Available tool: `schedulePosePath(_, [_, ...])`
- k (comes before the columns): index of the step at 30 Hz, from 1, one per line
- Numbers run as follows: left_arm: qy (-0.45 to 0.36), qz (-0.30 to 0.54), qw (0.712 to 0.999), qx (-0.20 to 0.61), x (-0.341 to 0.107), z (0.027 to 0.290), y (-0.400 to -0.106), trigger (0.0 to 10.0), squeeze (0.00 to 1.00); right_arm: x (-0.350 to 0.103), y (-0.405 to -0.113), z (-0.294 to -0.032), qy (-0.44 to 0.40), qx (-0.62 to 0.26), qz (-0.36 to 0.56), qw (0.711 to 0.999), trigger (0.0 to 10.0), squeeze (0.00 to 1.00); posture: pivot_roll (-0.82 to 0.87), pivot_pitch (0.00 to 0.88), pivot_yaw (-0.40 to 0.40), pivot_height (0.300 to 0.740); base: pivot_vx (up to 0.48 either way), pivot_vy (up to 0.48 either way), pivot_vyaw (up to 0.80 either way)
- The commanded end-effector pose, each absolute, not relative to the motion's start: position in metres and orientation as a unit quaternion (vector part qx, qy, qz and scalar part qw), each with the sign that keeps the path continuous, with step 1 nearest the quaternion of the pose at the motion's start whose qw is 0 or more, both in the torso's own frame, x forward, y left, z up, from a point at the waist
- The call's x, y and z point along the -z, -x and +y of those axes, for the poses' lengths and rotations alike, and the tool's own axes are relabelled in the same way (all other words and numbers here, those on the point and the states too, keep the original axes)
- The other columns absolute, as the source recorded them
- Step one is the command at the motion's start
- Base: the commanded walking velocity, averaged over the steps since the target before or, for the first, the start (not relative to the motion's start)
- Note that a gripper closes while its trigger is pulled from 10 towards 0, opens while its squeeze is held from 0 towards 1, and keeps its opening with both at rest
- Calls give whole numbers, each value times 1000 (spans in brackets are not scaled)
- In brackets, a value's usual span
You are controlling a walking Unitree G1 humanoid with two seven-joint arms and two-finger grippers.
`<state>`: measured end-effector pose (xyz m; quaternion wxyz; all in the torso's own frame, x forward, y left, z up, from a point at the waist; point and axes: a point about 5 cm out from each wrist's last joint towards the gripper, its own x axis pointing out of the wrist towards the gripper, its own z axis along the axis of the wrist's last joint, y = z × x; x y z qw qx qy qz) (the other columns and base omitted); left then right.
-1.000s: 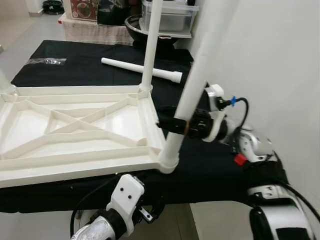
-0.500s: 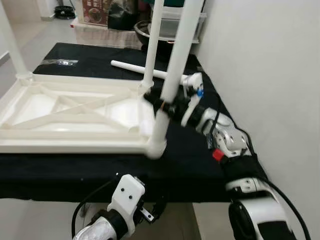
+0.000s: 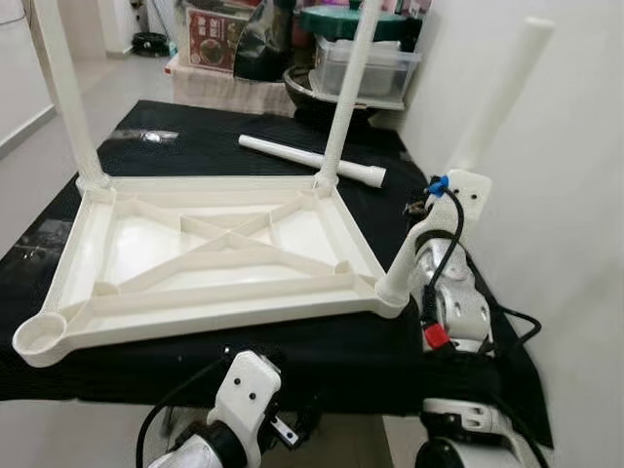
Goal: Building children table
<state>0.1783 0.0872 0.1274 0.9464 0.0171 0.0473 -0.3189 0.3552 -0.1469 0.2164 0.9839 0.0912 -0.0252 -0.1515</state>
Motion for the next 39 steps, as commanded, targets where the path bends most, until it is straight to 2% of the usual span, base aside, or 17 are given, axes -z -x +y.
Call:
schedulePosePath(1, [-18,53,945,324,-126,86,-178,10000,0,-202,-357,-141,-134,136,-3,981,10000,0,149,81,-138,740,0,0,0])
schedulePosePath(2, [-18,53,944,324,-126,87,-178,10000,0,-206,-358,-137,-135,119,-24,983,10000,361,149,81,-138,740,0,0,0])
schedulePosePath(3, [-18,53,944,324,-126,87,-178,10000,0,-206,-358,-137,-135,119,-24,983,10000,361,149,81,-138,740,0,0,0])
schedulePosePath(4, [-18,53,944,324,-126,87,-178,10000,0,-210,-360,-136,-131,106,-47,985,10000,1000,149,81,-138,740,0,0,0])
schedulePosePath(8, [-18,53,944,325,-126,87,-178,10000,0,-219,-359,-136,-114,97,-80,985,10000,1000,145,81,-136,740,0,0,0])
schedulePosePath(9, [-17,53,944,325,-126,86,-179,10000,0,-224,-362,-138,-115,71,-96,986,10000,0,146,81,-137,740,0,0,0])
schedulePosePath(11, [-17,53,944,326,-126,86,-179,10000,0,-227,-364,-140,-119,40,-104,987,10000,0,147,81,-137,740,0,0,0])
schedulePosePath(13, [-17,53,944,326,-126,86,-179,10000,0,-227,-371,-142,-149,-125,-90,977,10000,0,144,83,-138,740,0,0,0])
schedulePosePath(16, [-17,53,944,325,-126,86,-179,10000,0,-225,-370,-144,-149,-202,-81,965,10000,0,143,83,-137,740,0,0,0])
schedulePosePath(19, [-16,53,944,326,-125,86,-179,10000,0,-215,-360,-152,-125,-367,-38,921,10000,0,149,80,-142,740,0,0,0])
schedulePosePath(23, [-16,53,944,327,-125,85,-179,10000,0,-213,-352,-153,-116,-436,-23,892,10000,0,149,80,-142,740,0,0,0])
schedulePosePath(28, [-19,53,944,324,-125,86,-178,10000,0,-214,-328,-138,-99,-633,10,768,10000,0,164,75,-145,740,0,0,0])
schedulePosePath(33, [-18,54,944,325,-125,86,-177,10000,0,-219,-332,-120,-78,-669,-1,739,10000,0,161,73,-143,740,0,0,0])
schedulePosePath(34, [-17,54,944,326,-125,86,-177,10000,0,-220,-337,-114,-73,-673,-8,736,1686,0,162,72,-142,740,0,0,0])
schedulePosePath(36, [-17,54,944,326,-125,86,-177,10000,0,-220,-337,-114,-73,-673,-8,736,1686,0,162,72,-142,740,0,0,0])
schedulePosePath(37, [-17,55,943,326,-125,86,-176,10000,0,-221,-342,-110,-69,-668,-12,741,0,0,171,72,-145,740,0,0,0])
schedulePosePath(39, [-17,55,943,327,-125,86,-177,10000,0,-221,-350,-106,-72,-639,-22,765,0,0,173,77,-147,740,0,0,0])
